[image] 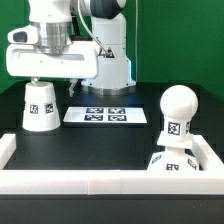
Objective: Assemble lamp
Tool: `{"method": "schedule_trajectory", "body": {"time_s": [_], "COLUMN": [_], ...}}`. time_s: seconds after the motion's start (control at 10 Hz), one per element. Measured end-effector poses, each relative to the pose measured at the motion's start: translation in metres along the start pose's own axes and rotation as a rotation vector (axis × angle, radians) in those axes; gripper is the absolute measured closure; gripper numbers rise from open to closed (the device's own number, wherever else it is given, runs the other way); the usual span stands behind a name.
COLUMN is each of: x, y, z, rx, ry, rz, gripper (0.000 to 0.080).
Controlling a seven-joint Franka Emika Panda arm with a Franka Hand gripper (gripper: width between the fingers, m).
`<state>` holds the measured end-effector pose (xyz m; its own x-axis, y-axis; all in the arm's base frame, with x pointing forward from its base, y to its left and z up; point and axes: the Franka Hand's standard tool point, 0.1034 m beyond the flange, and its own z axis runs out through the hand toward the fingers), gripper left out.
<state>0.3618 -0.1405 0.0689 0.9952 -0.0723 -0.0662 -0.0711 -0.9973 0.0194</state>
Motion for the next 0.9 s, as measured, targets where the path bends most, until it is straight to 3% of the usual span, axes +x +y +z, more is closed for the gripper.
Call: {"method": "schedule_trajectory", "body": {"time_s": [0.1,0.3,0.9], "x": [-0.0001,0.0000,0.0018], "y": [0.0000,0.0000,-0.0027], "z": [0.0001,0.0001,-0.0012], "rx": [0.000,0.000,0.001], "ry": [0.000,0.000,0.002], "rz": [0.000,0.000,0.000], "gripper": [0.0363,0.0727,0.0756]}}
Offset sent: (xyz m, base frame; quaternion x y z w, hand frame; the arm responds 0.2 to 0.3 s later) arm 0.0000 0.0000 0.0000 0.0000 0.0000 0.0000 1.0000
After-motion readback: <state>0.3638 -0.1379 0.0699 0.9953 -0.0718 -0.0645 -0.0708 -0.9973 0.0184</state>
